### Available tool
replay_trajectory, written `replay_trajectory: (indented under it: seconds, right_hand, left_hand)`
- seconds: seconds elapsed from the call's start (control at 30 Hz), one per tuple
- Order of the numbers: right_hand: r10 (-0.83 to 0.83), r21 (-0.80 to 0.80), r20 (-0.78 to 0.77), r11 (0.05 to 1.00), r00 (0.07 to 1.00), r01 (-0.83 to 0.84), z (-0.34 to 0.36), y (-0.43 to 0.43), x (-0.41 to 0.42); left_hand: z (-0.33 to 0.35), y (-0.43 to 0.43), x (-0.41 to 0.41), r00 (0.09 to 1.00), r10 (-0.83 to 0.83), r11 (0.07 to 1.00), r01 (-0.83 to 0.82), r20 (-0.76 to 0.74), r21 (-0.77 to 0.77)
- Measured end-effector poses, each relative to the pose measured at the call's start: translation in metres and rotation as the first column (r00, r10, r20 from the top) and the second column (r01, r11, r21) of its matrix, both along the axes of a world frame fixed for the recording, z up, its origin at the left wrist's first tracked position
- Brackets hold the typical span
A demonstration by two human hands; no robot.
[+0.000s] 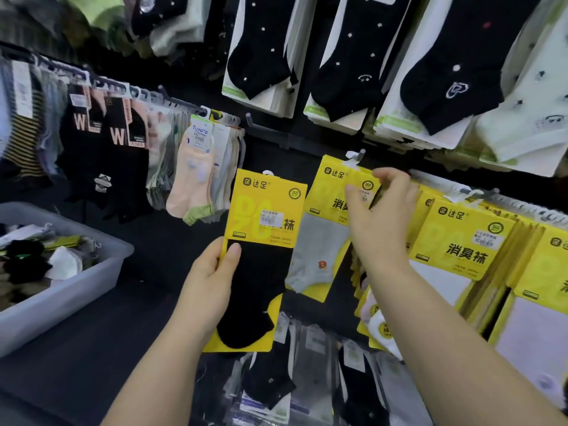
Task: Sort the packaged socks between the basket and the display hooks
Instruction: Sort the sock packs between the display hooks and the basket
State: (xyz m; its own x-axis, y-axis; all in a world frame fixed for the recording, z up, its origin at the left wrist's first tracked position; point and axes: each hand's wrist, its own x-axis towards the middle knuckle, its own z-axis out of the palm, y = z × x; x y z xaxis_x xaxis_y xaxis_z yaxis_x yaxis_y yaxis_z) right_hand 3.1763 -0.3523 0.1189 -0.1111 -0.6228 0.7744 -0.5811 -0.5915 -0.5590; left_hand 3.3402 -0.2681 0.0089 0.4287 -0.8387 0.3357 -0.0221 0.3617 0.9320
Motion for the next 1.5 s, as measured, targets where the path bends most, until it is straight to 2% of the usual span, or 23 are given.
replay_trajectory:
  seconds: [0.07, 0.13, 0.2, 0.37, 0.47, 0.6, 0.67, 0.83, 1.0, 1.1, 1.17, 1.23, 1.33, 1.5]
  right_hand:
    - [0.211, 0.125, -0.03, 0.971, 0.977, -0.206, -0.009, 0.014, 0.01]
    - [0.347, 0.23, 0.002, 0.912, 0.938, -0.338, -0.009, 0.021, 0.018]
    - [0.397, 0.247, 0.031, 0.886, 0.917, -0.392, -0.002, 0.021, 0.02]
    - [0.478, 0.364, 0.27, 0.753, 0.836, -0.548, 0.008, 0.015, 0.007]
    - [0.427, 0.3, 0.346, 0.794, 0.836, -0.529, 0.009, 0.011, 0.001]
    - [0.314, 0.22, 0.433, 0.872, 0.845, -0.437, 0.02, 0.006, -0.005]
    - [0.281, 0.198, 0.416, 0.9, 0.865, -0.387, 0.031, -0.001, -0.007]
    - [0.155, 0.178, 0.34, 0.958, 0.928, -0.226, 0.053, -0.024, 0.002]
    - [0.132, 0.181, 0.353, 0.962, 0.926, -0.206, 0.051, -0.034, 0.01]
    - [0.072, 0.051, 0.249, 0.995, 0.966, -0.087, 0.036, -0.028, 0.005]
    - [-0.02, -0.041, 0.095, 0.999, 0.995, 0.024, 0.014, -0.018, 0.001]
    - [-0.054, -0.093, -0.088, 0.995, 0.995, 0.046, -0.011, -0.011, 0.001]
    - [-0.074, -0.051, -0.304, 0.997, 0.95, 0.062, -0.026, -0.015, 0.005]
    - [-0.084, 0.069, -0.414, 0.99, 0.906, 0.123, -0.012, -0.046, 0.009]
  left_hand:
    - [0.0, -0.002, -0.007, 0.999, -0.052, 0.999, 0.052, -0.012, -0.003]
    - [0.001, -0.003, -0.014, 0.995, -0.103, 0.995, 0.103, 0.008, -0.01]
    - [0.001, -0.004, -0.02, 0.987, -0.142, 0.99, 0.143, 0.07, -0.005]
    - [-0.001, -0.006, -0.025, 0.972, -0.174, 0.985, 0.174, 0.156, 0.013]
    - [0.0, -0.008, -0.028, 0.966, -0.162, 0.986, 0.164, 0.202, 0.009]
    - [-0.003, -0.01, -0.038, 0.971, -0.149, 0.988, 0.151, 0.189, 0.001]
    - [-0.005, -0.011, -0.041, 0.952, -0.158, 0.987, 0.161, 0.262, 0.011]
    - [-0.007, -0.012, -0.049, 0.917, -0.224, 0.974, 0.219, 0.331, 0.051]
    - [-0.014, -0.015, -0.056, 0.875, -0.285, 0.958, 0.259, 0.39, 0.12]
    - [-0.018, -0.018, -0.055, 0.877, -0.286, 0.958, 0.25, 0.386, 0.142]
    - [-0.02, -0.02, -0.052, 0.885, -0.265, 0.964, 0.228, 0.383, 0.14]
    - [-0.021, -0.02, -0.048, 0.891, -0.252, 0.967, 0.216, 0.376, 0.137]
    - [-0.022, -0.021, -0.044, 0.9, -0.245, 0.969, 0.21, 0.361, 0.133]
    - [-0.023, -0.021, -0.04, 0.912, -0.244, 0.967, 0.203, 0.331, 0.154]
